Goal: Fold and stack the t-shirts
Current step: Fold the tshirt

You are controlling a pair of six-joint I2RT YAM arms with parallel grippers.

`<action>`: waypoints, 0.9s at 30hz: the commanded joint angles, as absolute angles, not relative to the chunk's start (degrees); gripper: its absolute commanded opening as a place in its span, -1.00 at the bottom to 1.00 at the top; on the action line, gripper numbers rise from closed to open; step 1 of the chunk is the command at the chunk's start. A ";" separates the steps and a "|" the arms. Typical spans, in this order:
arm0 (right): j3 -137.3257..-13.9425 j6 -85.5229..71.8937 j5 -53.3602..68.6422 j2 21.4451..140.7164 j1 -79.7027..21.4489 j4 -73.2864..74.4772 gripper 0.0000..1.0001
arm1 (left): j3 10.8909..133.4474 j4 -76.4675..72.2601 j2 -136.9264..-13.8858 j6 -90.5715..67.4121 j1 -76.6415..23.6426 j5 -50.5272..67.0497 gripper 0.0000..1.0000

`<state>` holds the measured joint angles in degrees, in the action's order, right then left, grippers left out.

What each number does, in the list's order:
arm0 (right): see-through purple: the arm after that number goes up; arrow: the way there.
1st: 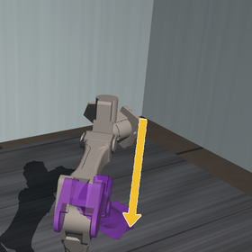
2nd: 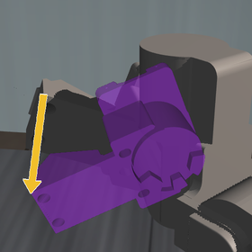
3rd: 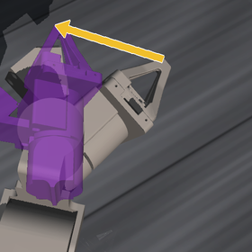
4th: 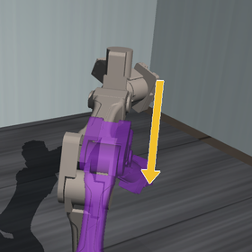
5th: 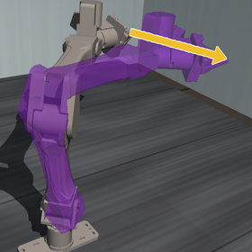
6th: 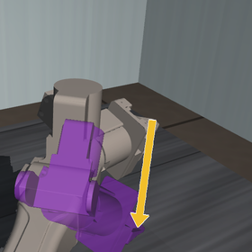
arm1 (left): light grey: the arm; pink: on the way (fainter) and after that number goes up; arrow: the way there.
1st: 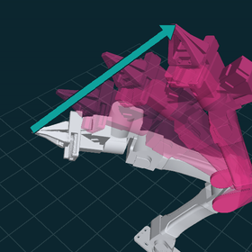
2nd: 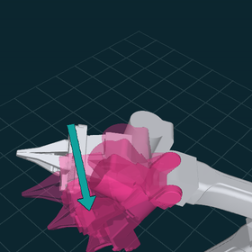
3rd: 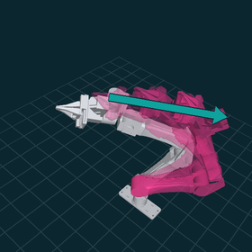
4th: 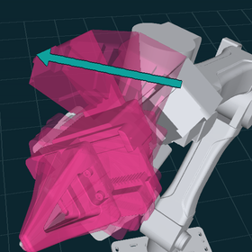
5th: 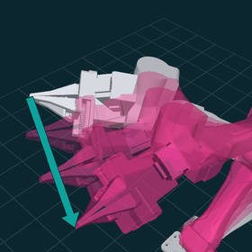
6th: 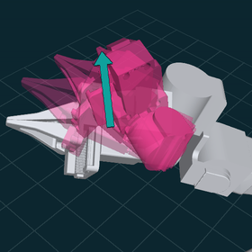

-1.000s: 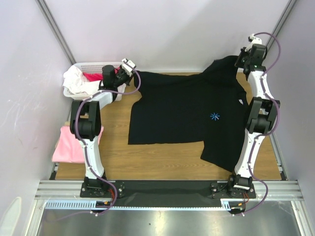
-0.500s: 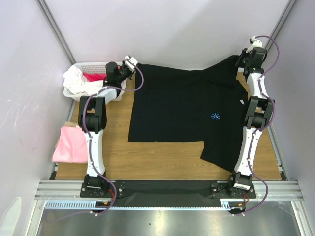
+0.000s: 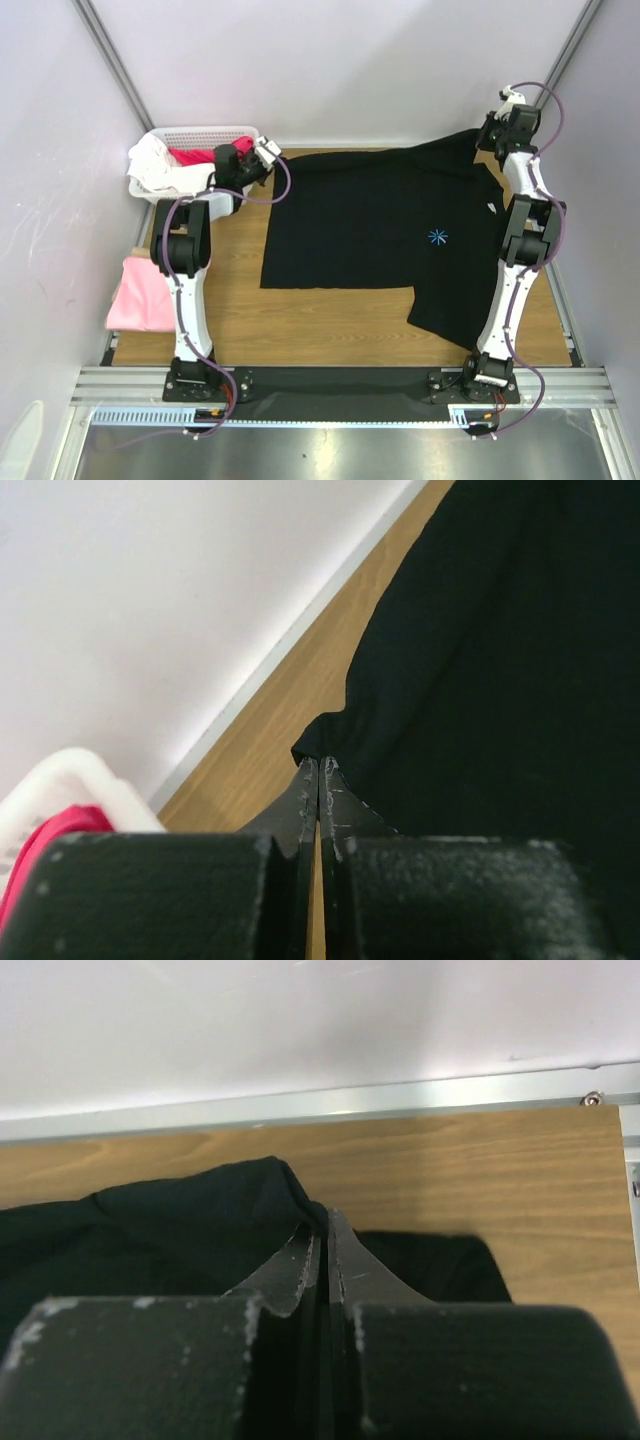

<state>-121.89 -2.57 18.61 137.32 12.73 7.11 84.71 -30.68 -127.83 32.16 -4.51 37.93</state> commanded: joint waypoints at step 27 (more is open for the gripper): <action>-87.28 -0.09 18.37 108.73 13.01 9.84 -1.00 | 72.86 -14.94 -113.56 51.33 -2.46 44.83 -0.99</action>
